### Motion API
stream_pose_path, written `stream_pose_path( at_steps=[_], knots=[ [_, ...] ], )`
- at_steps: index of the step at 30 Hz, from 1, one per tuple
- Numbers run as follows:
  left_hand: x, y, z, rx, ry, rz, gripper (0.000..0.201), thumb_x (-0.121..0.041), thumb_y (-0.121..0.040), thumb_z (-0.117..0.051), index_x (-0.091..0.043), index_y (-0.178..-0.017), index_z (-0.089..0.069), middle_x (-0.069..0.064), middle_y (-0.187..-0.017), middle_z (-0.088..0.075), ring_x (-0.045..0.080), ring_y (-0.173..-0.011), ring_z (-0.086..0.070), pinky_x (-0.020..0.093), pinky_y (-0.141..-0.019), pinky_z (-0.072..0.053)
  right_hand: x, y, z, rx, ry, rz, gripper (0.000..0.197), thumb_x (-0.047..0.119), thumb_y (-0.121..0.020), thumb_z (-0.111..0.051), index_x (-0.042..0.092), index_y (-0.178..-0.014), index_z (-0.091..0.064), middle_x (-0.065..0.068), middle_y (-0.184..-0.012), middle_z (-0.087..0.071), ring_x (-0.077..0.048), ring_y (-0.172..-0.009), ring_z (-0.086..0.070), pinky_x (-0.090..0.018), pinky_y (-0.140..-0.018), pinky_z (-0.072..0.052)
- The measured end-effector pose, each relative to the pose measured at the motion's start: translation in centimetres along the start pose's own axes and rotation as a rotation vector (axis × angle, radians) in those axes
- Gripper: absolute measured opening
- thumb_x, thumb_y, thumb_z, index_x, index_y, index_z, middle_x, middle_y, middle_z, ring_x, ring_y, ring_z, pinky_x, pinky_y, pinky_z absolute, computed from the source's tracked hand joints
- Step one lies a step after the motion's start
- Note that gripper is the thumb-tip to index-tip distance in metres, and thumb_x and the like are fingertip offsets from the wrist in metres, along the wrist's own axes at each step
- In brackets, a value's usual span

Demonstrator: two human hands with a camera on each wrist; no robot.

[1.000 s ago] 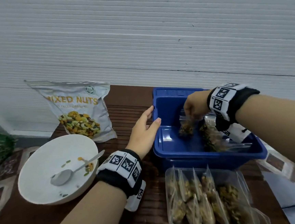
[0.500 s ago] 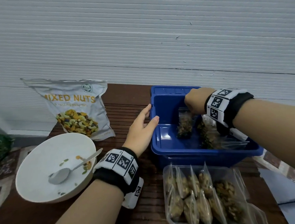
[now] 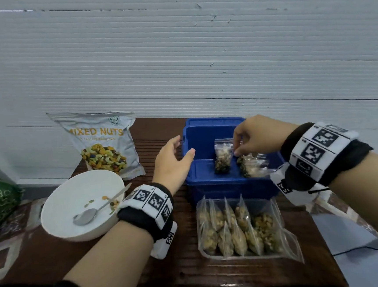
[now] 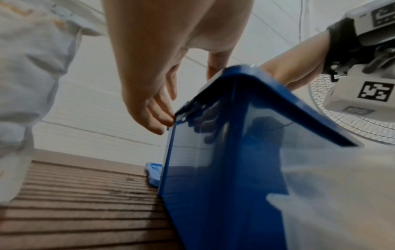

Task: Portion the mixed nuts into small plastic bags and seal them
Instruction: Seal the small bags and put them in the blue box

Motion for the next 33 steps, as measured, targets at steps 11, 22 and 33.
stream_pose_path(
  at_steps=[11,22,33],
  knots=[
    [-5.2,9.2,-3.5,0.045,-0.227,-0.331,0.014,-0.035,-0.089,-0.063,-0.038,-0.101,-0.058,-0.014,-0.111,-0.052,0.013,-0.114,-0.044,0.037,-0.103,-0.03,-2.4,8.8,-5.4,-0.112,-0.323,-0.138,0.01,0.022,-0.083,-0.072,0.019,-0.077,-0.066,0.006,-0.07,-0.064,-0.007,-0.062,-0.061,-0.014,-0.052,-0.041],
    [-4.4,13.0,-12.4,0.585,-0.523,-0.434,0.032,-0.035,-0.086,-0.07,-0.027,-0.116,-0.068,-0.011,-0.121,-0.063,0.01,-0.115,-0.051,0.009,-0.087,-0.019,-5.3,11.6,-9.4,-0.121,-0.354,-0.227,0.02,0.013,-0.082,-0.068,0.026,-0.068,-0.061,0.013,-0.072,-0.057,-0.008,-0.078,-0.054,-0.021,-0.07,-0.039],
    [-4.2,10.7,-9.5,0.336,-0.162,-0.309,0.005,-0.025,-0.09,-0.065,-0.028,-0.086,-0.066,-0.013,-0.089,-0.066,0.004,-0.09,-0.059,0.022,-0.086,-0.045,-5.3,12.6,-8.8,-0.274,-0.532,-0.184,0.02,0.029,-0.093,-0.059,0.02,-0.075,-0.065,0.007,-0.074,-0.062,-0.009,-0.075,-0.057,-0.025,-0.07,-0.042]
  ],
)
Point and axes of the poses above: each hand's wrist, its own y-axis away from the middle knuckle, its own z-axis out of the back of the hand, x = y × z, the point moved 6 cm from there along -y, towards the middle knuckle
